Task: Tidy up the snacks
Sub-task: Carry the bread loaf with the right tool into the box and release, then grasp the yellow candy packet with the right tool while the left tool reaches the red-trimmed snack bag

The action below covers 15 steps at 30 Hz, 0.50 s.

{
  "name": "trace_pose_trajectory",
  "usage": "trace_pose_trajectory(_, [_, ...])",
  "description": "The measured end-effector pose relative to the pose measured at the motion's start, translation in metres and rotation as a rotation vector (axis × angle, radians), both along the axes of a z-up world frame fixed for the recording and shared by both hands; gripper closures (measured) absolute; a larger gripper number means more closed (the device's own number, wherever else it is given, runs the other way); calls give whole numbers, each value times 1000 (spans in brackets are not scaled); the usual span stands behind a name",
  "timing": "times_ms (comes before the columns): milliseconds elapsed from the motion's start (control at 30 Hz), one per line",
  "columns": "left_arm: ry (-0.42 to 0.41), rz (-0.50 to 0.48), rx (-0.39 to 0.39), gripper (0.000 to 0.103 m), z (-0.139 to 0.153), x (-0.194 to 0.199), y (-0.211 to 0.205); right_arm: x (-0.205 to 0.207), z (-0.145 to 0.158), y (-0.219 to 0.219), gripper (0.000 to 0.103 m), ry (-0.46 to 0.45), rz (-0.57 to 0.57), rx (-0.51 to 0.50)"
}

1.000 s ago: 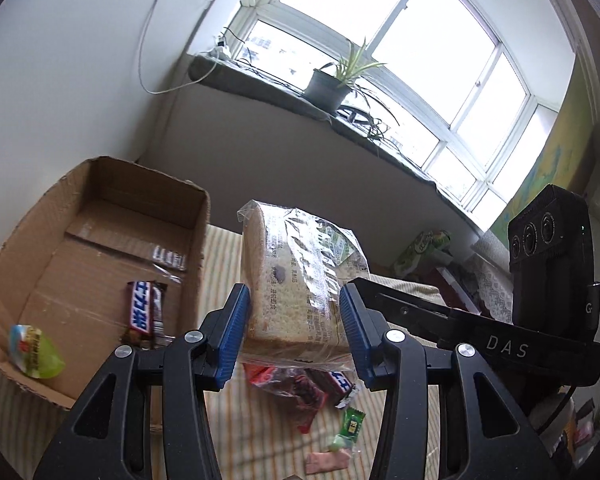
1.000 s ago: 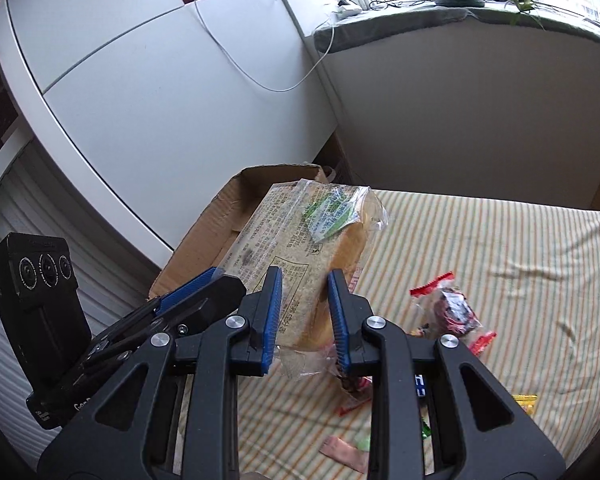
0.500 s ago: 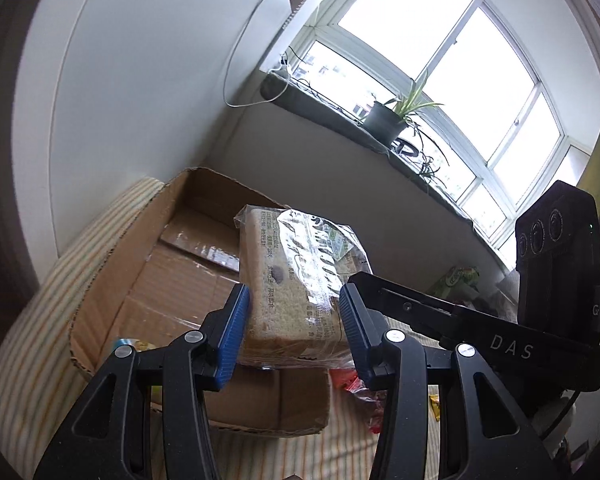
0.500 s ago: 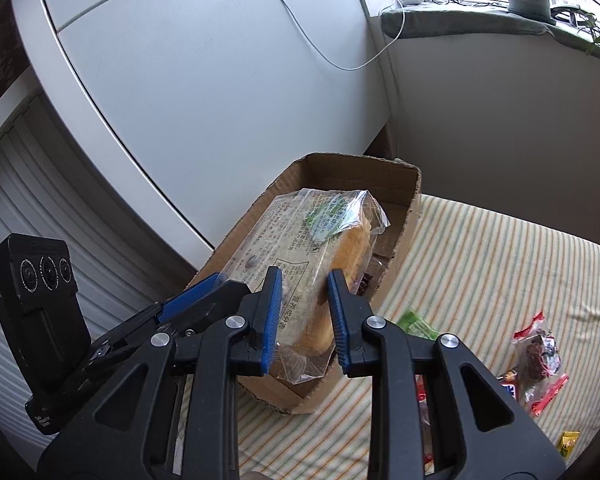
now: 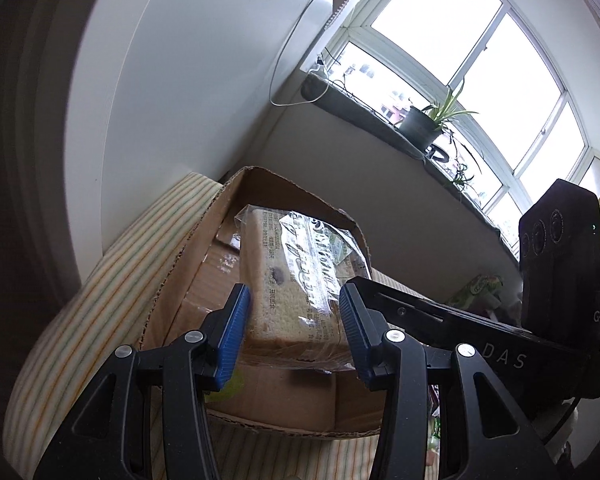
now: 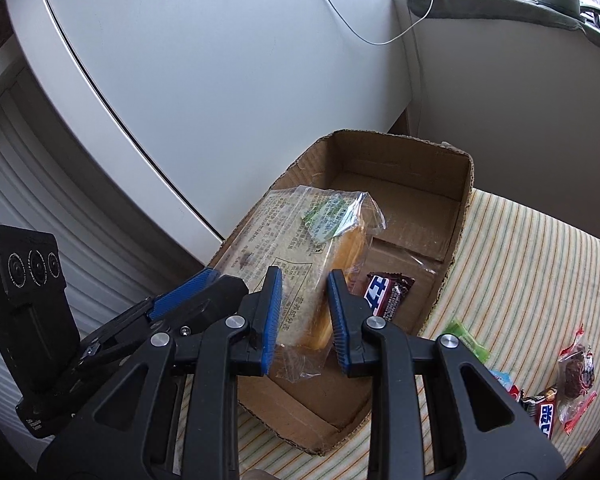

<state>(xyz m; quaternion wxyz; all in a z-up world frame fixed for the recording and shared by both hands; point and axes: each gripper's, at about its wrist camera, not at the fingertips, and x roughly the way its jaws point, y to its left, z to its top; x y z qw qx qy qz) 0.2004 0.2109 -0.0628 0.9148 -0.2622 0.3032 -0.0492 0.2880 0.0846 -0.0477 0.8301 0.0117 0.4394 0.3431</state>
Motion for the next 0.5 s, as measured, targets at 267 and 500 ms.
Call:
trace_pose_trajectory(267, [11, 33, 41, 60, 0, 1, 1, 5, -14, 1, 78, 19, -22, -31])
trace_pose_trajectory(500, [-2, 26, 31, 60, 2, -2, 0, -4, -1, -14, 78, -5, -34, -24])
